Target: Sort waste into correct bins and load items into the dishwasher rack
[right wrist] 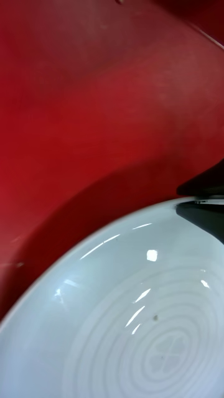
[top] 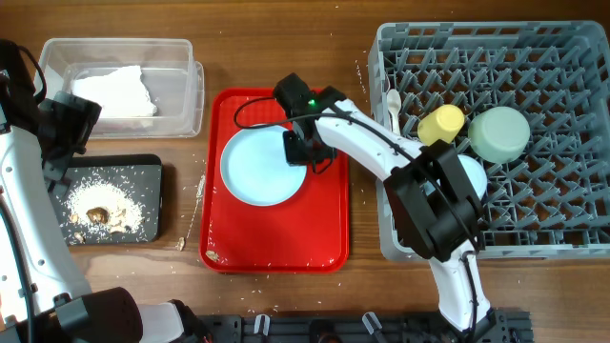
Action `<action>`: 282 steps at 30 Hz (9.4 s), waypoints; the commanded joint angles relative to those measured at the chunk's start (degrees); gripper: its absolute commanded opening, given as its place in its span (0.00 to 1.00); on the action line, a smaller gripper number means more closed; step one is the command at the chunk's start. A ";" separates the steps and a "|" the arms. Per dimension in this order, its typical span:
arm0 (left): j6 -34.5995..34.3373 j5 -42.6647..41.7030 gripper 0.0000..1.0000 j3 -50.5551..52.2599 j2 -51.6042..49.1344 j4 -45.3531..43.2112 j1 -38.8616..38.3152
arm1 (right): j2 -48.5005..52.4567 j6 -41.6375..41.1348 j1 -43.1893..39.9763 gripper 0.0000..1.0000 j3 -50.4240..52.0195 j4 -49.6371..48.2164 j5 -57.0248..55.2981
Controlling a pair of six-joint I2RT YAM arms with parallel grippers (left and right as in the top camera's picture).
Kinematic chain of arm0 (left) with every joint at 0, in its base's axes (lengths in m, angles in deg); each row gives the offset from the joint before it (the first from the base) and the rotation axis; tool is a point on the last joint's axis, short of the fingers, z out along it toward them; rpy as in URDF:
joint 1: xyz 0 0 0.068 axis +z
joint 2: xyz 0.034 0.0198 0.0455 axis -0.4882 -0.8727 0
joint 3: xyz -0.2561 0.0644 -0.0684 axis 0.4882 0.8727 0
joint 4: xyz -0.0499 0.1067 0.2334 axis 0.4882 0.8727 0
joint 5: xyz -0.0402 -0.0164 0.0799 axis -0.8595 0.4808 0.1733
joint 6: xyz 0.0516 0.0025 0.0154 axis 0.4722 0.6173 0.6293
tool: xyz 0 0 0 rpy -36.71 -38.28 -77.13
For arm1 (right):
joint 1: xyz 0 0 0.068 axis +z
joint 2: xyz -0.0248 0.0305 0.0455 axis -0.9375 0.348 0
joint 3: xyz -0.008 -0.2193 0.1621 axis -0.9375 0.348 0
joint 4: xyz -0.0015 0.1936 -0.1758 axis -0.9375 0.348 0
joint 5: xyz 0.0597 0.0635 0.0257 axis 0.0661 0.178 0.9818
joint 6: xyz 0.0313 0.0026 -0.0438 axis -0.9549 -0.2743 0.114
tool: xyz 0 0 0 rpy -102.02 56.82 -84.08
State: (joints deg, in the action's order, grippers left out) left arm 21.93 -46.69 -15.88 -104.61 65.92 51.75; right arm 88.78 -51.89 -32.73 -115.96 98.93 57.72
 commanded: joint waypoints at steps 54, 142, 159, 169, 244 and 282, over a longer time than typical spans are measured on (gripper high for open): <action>0.02 0.55 1.00 -0.37 0.46 -0.13 0.26 | -22.47 2.40 -19.98 0.50 0.09 -6.78 8.13; 0.02 0.55 1.00 -0.37 0.46 -0.13 0.26 | -20.33 -3.85 -23.89 0.04 -2.29 2.51 -57.11; 0.02 0.57 1.00 -0.37 0.46 -0.13 0.26 | -15.72 2.60 -18.75 0.41 -1.46 -1.66 -52.22; 0.02 0.55 1.00 -0.37 0.46 -0.13 0.26 | -35.52 -2.49 -16.81 0.75 -1.97 9.92 -29.00; 0.02 0.55 1.00 -0.37 0.46 -0.13 0.26 | -123.84 25.14 -36.24 1.00 95.60 -64.15 0.94; 0.02 0.55 1.00 -0.37 0.46 -0.13 0.26 | -126.38 29.44 -40.52 1.00 95.60 -52.04 -1.18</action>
State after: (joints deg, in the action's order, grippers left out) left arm 21.93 -46.69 -15.88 -104.61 65.92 51.75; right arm -36.77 -23.47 -72.90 -20.44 47.08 57.51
